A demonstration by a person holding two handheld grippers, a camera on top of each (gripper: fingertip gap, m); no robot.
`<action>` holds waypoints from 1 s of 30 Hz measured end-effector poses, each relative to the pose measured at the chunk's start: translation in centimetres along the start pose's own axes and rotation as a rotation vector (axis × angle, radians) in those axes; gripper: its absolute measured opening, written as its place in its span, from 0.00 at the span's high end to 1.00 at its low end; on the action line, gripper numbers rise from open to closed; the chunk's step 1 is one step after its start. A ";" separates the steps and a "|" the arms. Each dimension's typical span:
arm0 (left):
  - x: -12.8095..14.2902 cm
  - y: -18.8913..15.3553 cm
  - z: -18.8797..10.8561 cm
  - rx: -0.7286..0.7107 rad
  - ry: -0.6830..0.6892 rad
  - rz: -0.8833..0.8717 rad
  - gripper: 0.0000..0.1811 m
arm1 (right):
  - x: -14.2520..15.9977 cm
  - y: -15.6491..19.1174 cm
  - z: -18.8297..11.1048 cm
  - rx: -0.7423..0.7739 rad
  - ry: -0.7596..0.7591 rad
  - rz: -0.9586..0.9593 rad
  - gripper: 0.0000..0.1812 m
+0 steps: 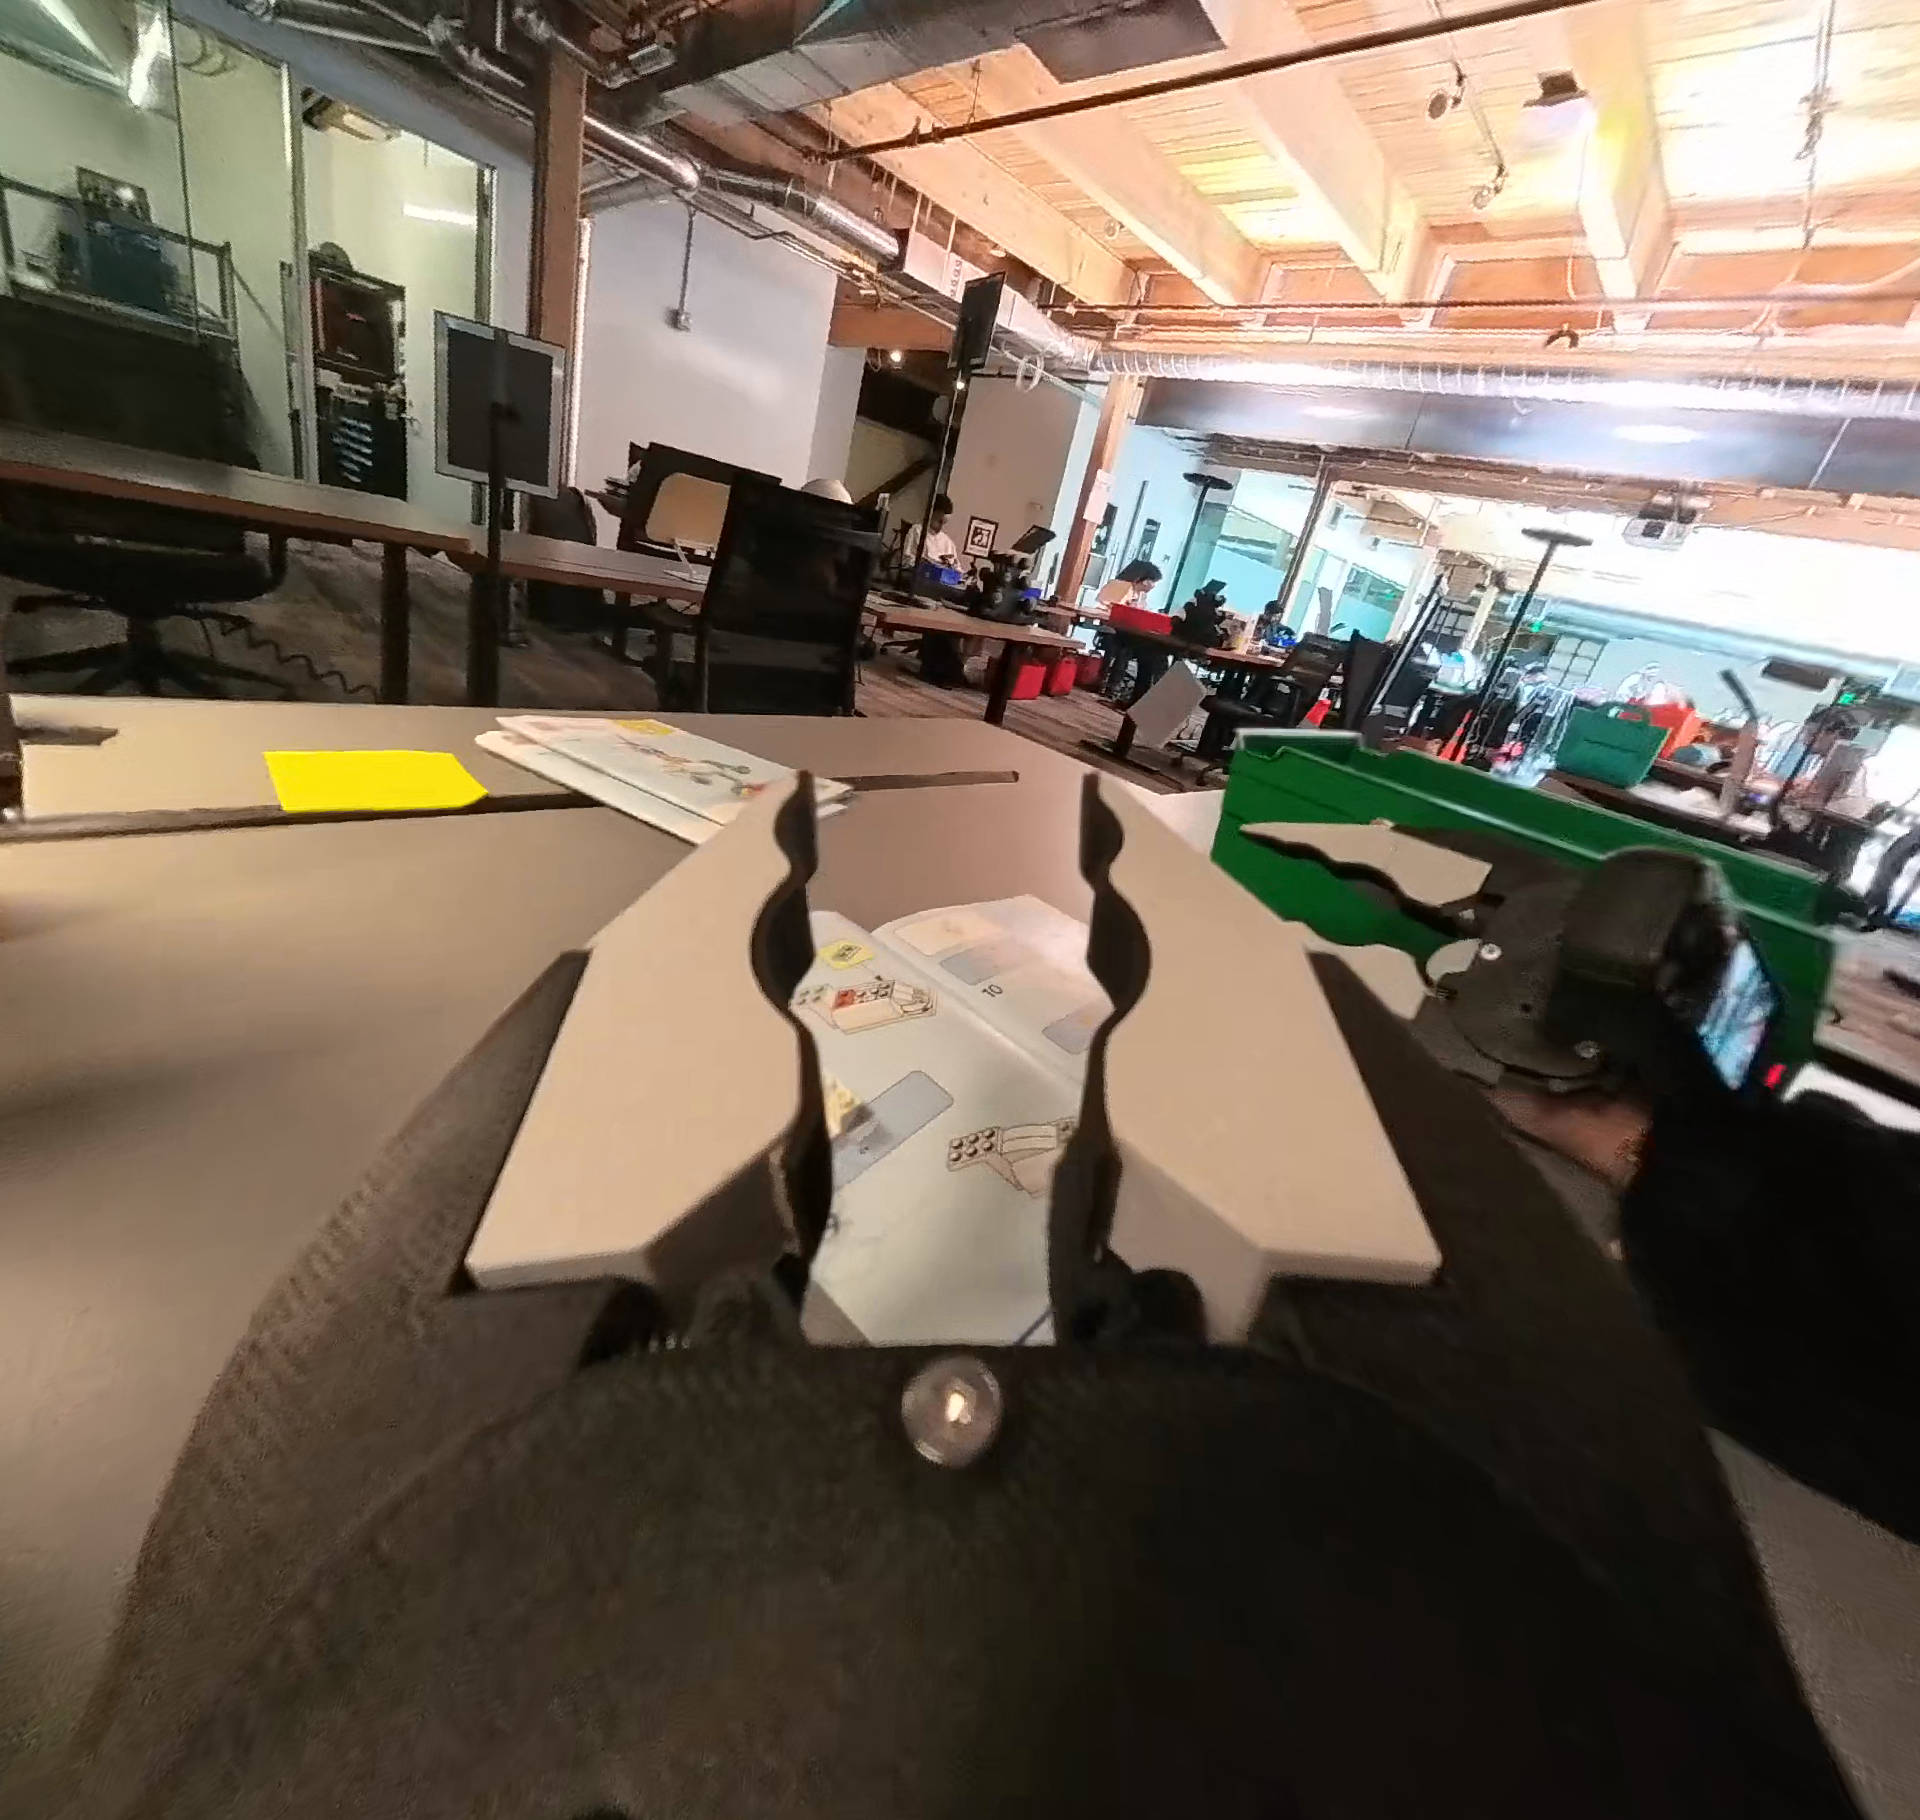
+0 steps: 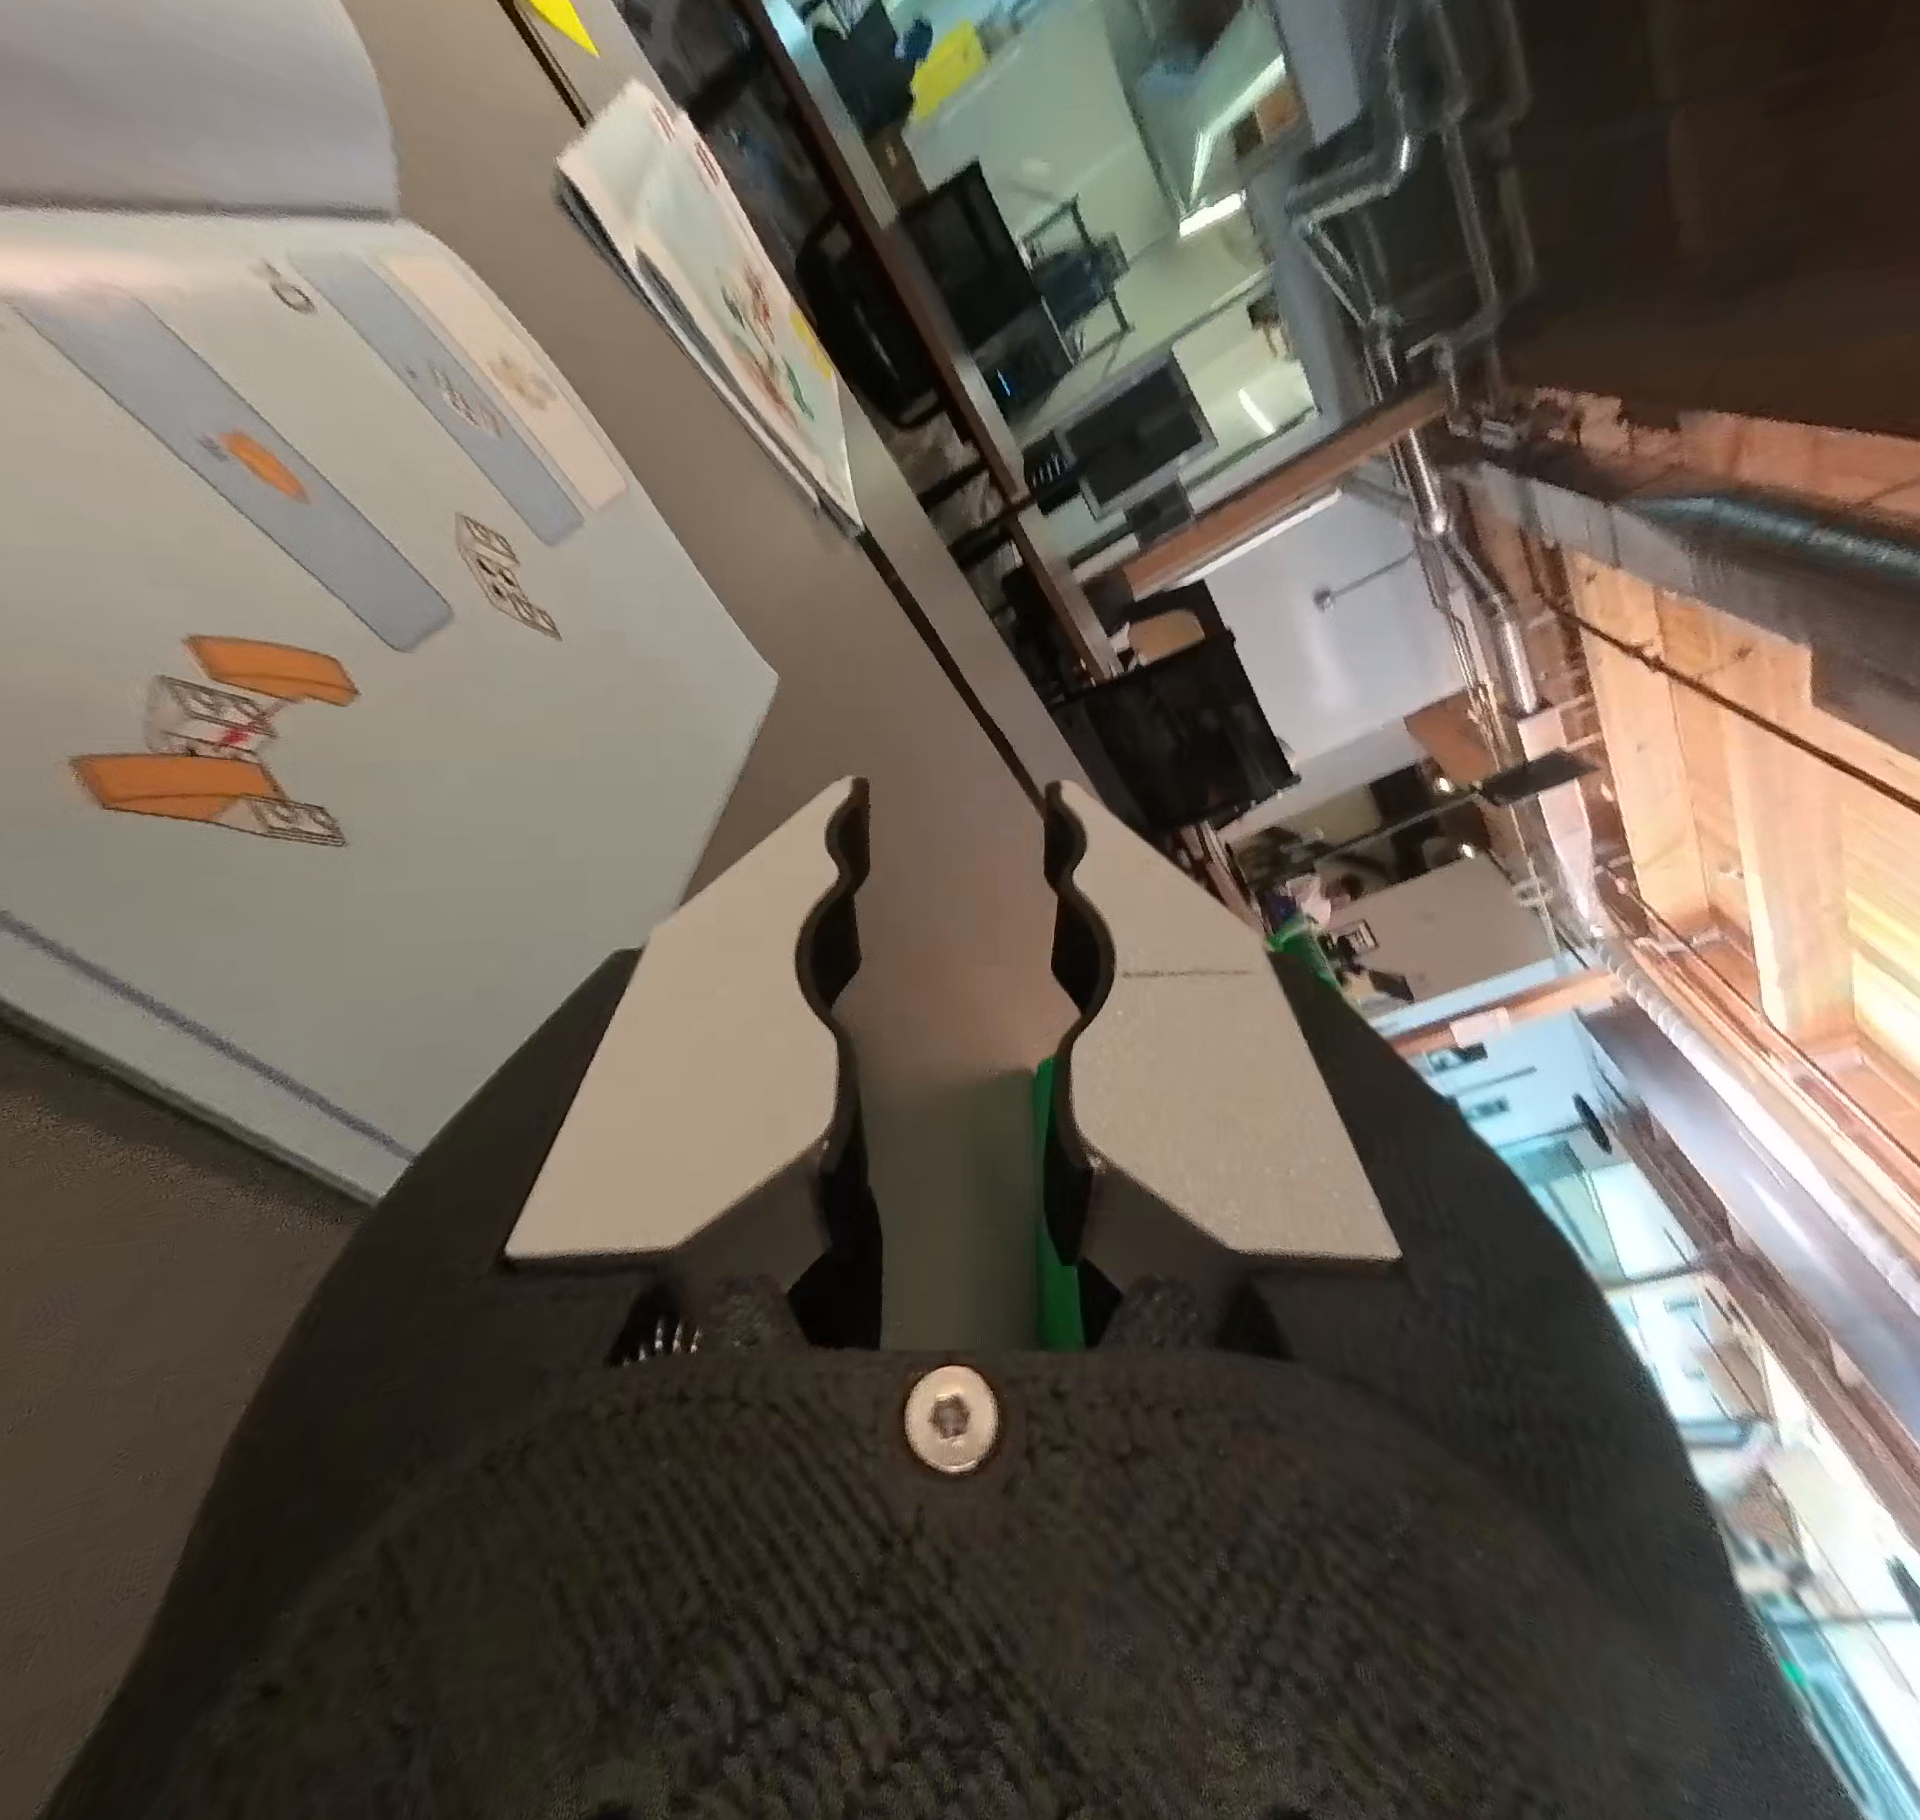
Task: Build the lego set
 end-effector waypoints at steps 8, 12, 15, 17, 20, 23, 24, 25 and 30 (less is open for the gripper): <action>-1.3 0.0 0.2 -0.032 -0.062 0.131 0.72 | -1.5 0.5 -0.1 -0.111 -0.120 0.119 0.81; -1.7 -0.4 0.0 -0.025 -0.084 0.164 0.72 | -5.3 -4.8 0.4 -0.100 -0.263 0.311 0.79; -1.0 -0.1 0.5 -0.022 -0.045 0.115 0.72 | -8.7 -7.5 1.2 -0.182 -0.324 0.363 0.78; -0.8 0.3 0.7 -0.030 -0.032 0.082 0.72 | -10.6 -8.0 1.6 -0.255 -0.334 0.394 0.78; -0.7 0.9 0.7 -0.040 -0.026 0.022 0.72 | -13.7 -5.9 1.4 -0.497 -0.320 0.436 0.77; -0.4 1.7 0.9 -0.064 -0.007 -0.012 0.73 | -16.0 -3.3 0.9 -0.642 -0.302 0.321 0.76; -0.3 1.8 0.9 -0.070 -0.005 -0.014 0.73 | -16.6 -2.7 0.8 -0.679 -0.301 0.293 0.76; -0.3 1.9 0.8 -0.072 -0.006 -0.013 0.73 | -17.3 -2.1 0.6 -0.733 -0.307 0.298 0.76; -0.8 1.7 0.1 -0.089 -0.032 0.049 0.73 | -19.1 4.4 -2.0 -1.266 -0.129 0.371 0.79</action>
Point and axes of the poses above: each gripper's, where its closed fingertips meet, z out along the fingers, x out of its underside, y = z × x across the jaws, the point moved 1 cm from there along -z, back along the fingers, and after that the axes turned 11 degrees about -x, right-handed, at the moved point
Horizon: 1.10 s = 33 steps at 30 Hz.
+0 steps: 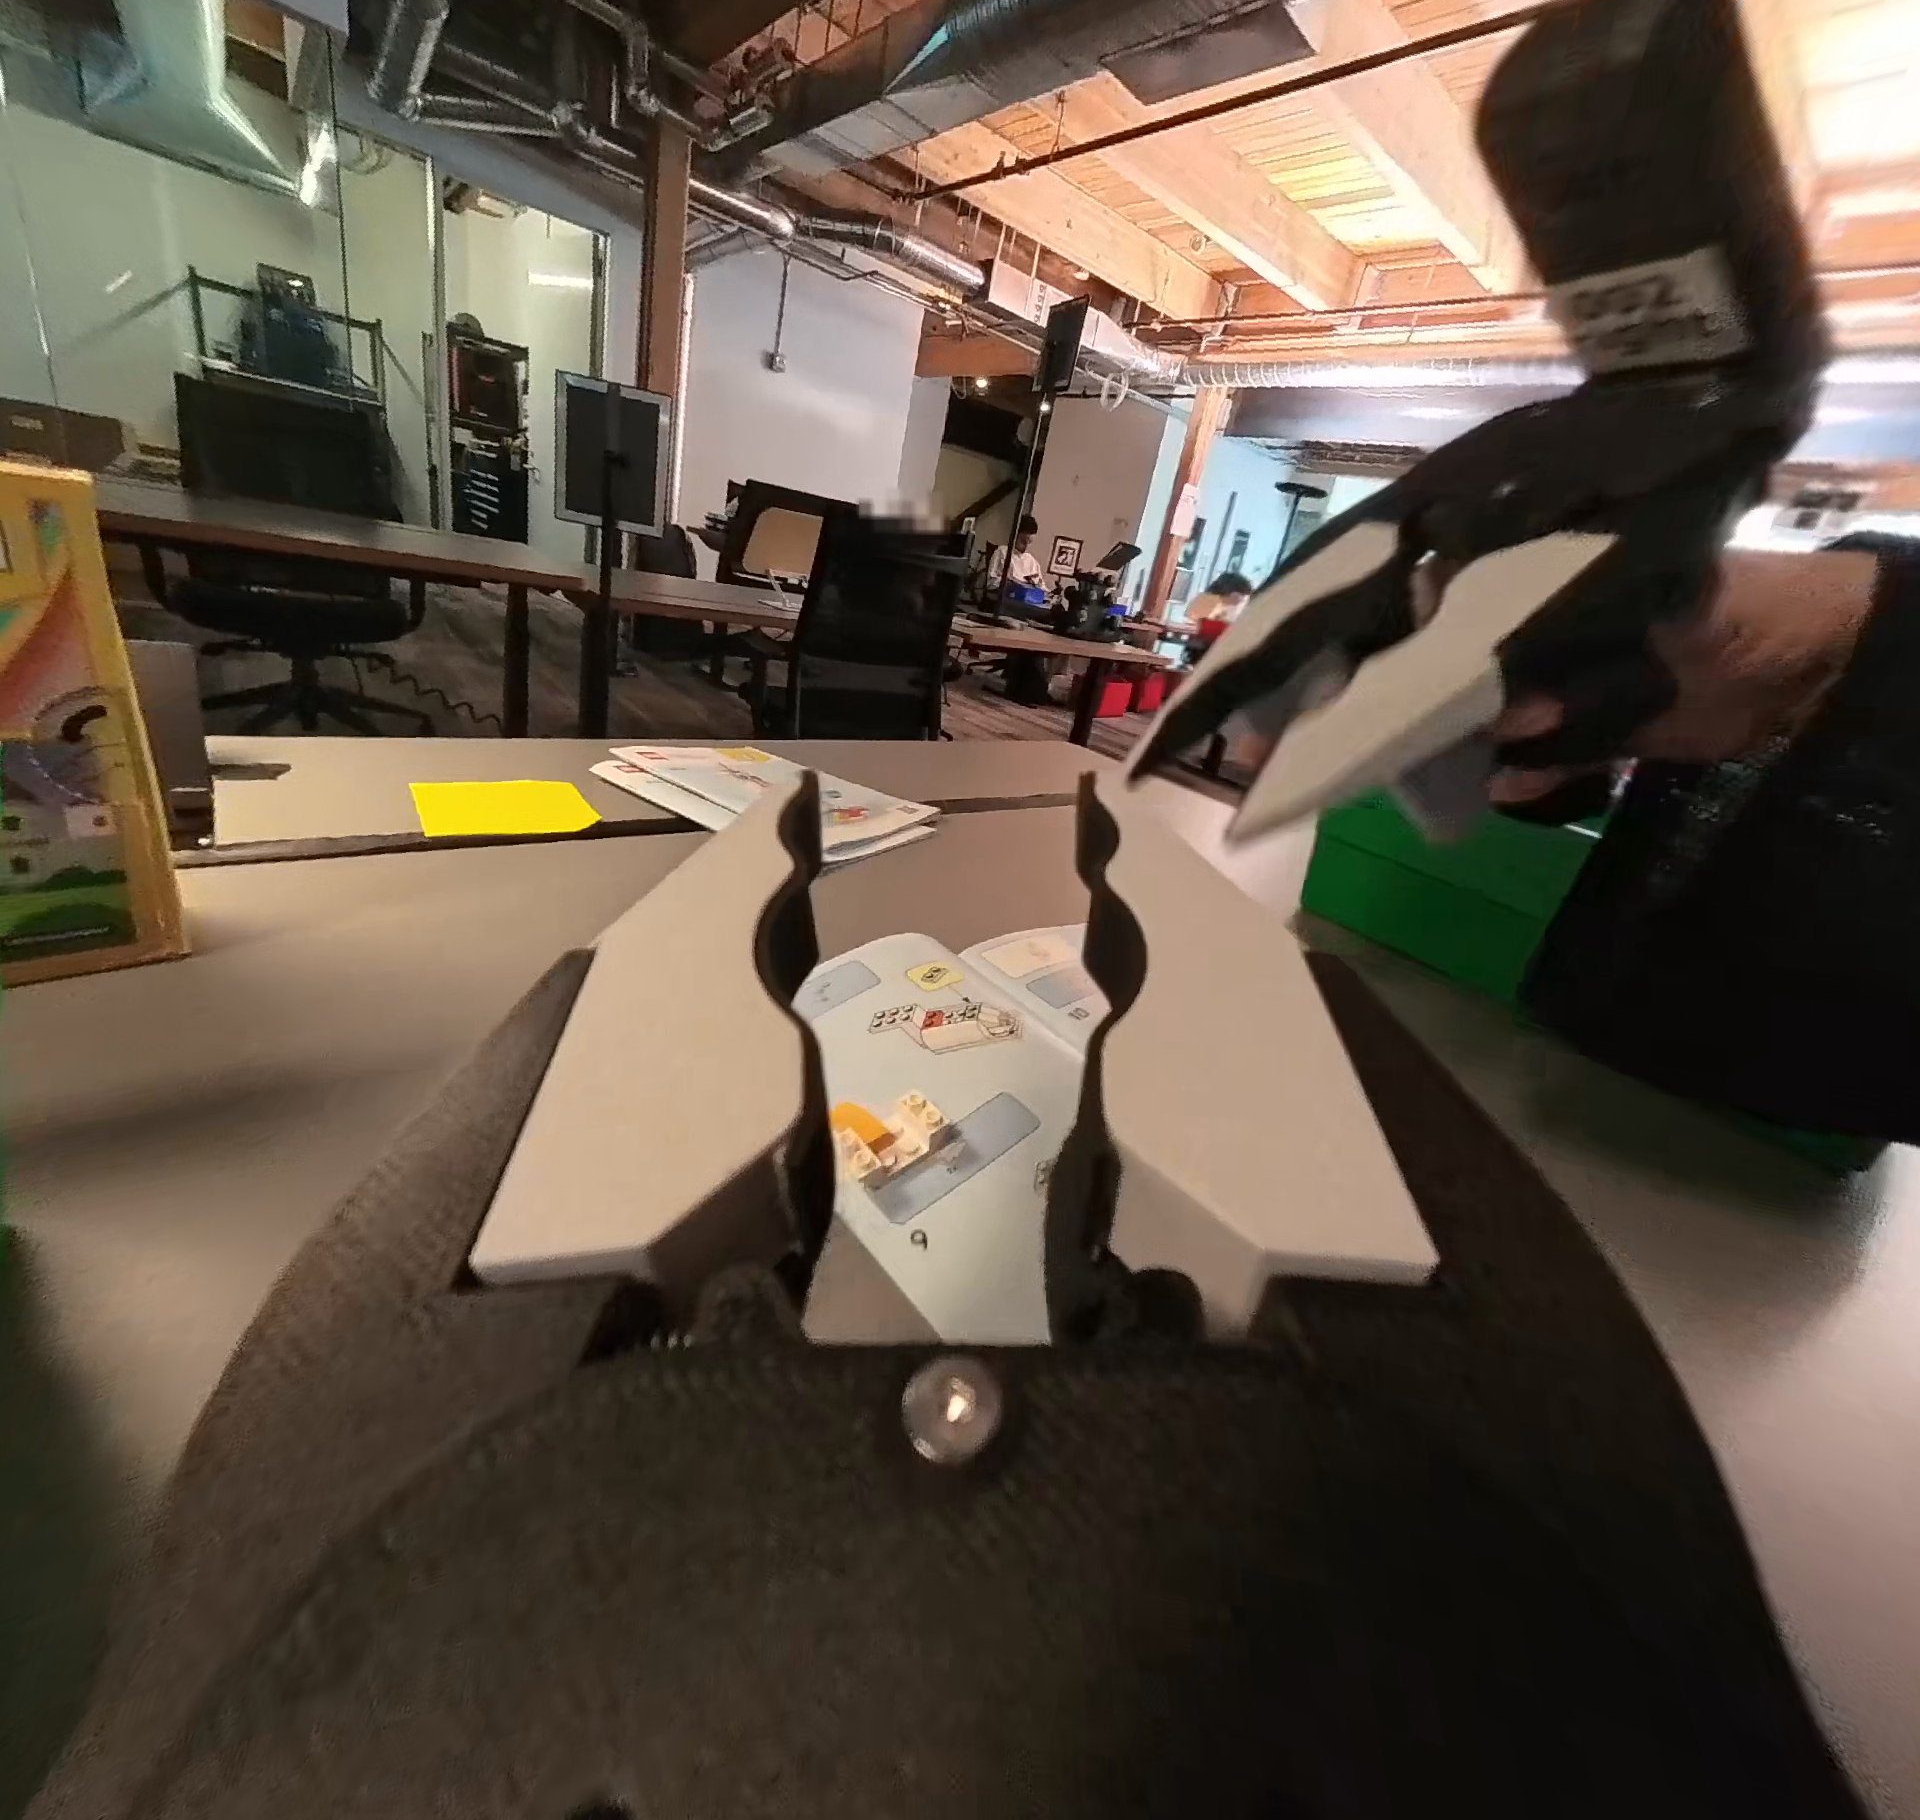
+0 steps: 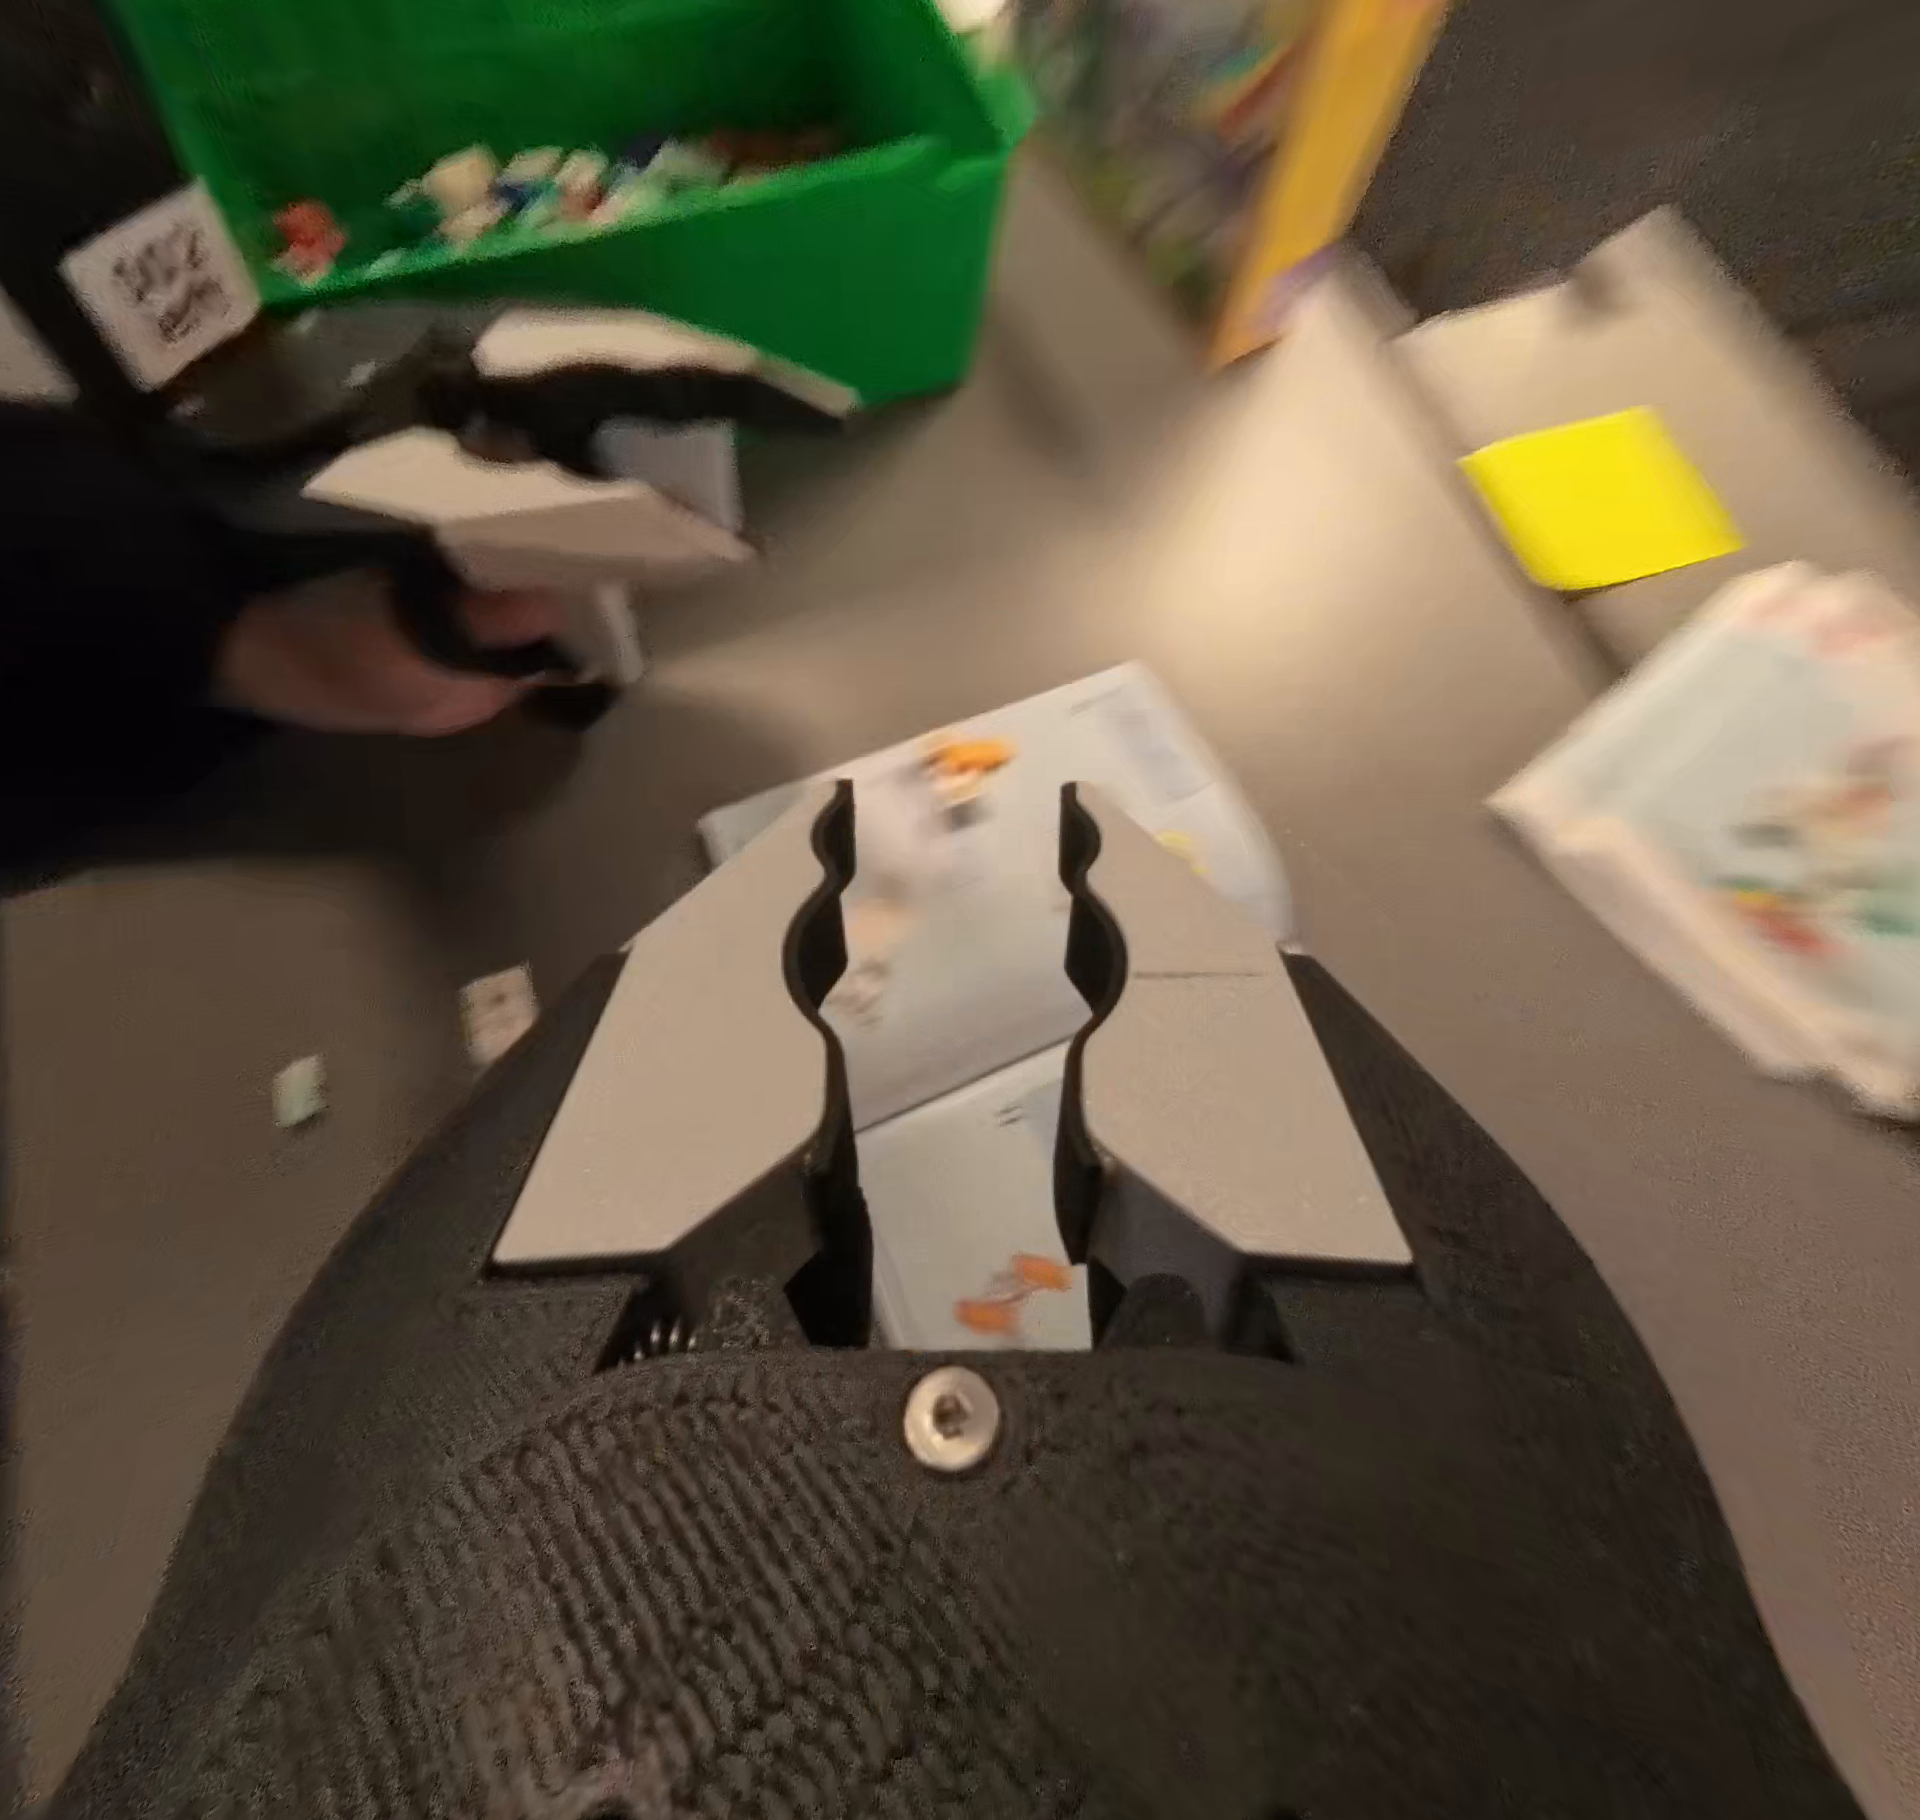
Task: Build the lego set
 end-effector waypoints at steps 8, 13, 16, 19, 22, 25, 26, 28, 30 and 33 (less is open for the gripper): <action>-0.5 0.2 -1.4 -0.027 0.004 0.039 0.75 | 4.6 -1.5 8.8 -0.060 0.187 -0.082 0.75; -0.1 0.8 -1.0 -0.030 0.036 -0.012 0.75 | 6.1 -2.6 10.9 -0.096 0.210 -0.063 0.80; -0.1 1.3 -0.9 -0.043 0.039 -0.020 0.76 | 6.1 -2.7 11.4 -0.106 0.175 -0.059 0.92; 0.2 1.9 -0.6 -0.055 0.059 -0.031 0.76 | 5.6 -2.2 10.7 -0.068 0.108 -0.093 0.92; 1.1 1.4 -0.3 0.004 0.146 -0.083 0.78 | 4.1 -1.2 8.2 0.082 -0.025 -0.192 0.92; 0.3 -1.2 -0.8 0.196 0.141 -0.259 0.82 | 2.2 0.3 4.5 0.347 -0.179 -0.353 0.92; -0.1 -2.0 -1.1 0.256 0.137 -0.329 0.82 | 1.7 1.2 3.6 0.418 -0.216 -0.391 0.92; -0.1 -3.4 -1.4 0.361 0.183 -0.441 0.82 | 1.2 3.1 2.4 0.507 -0.255 -0.425 0.92; 0.7 -4.8 -1.5 0.450 0.271 -0.510 0.82 | 1.0 4.6 1.6 0.574 -0.284 -0.441 0.92; 1.8 -6.0 -1.8 0.530 0.358 -0.560 0.88 | 1.0 5.8 1.3 0.621 -0.295 -0.434 0.92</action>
Point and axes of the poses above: each gripper's, where its closed fingertips meet, z out along the fingers, x out of its underside, y = z × x across the jaws, the point moved 1 cm from there along -z, back along the fingers, and after that the axes turned 11 degrees about -x, right-handed, at the moved point
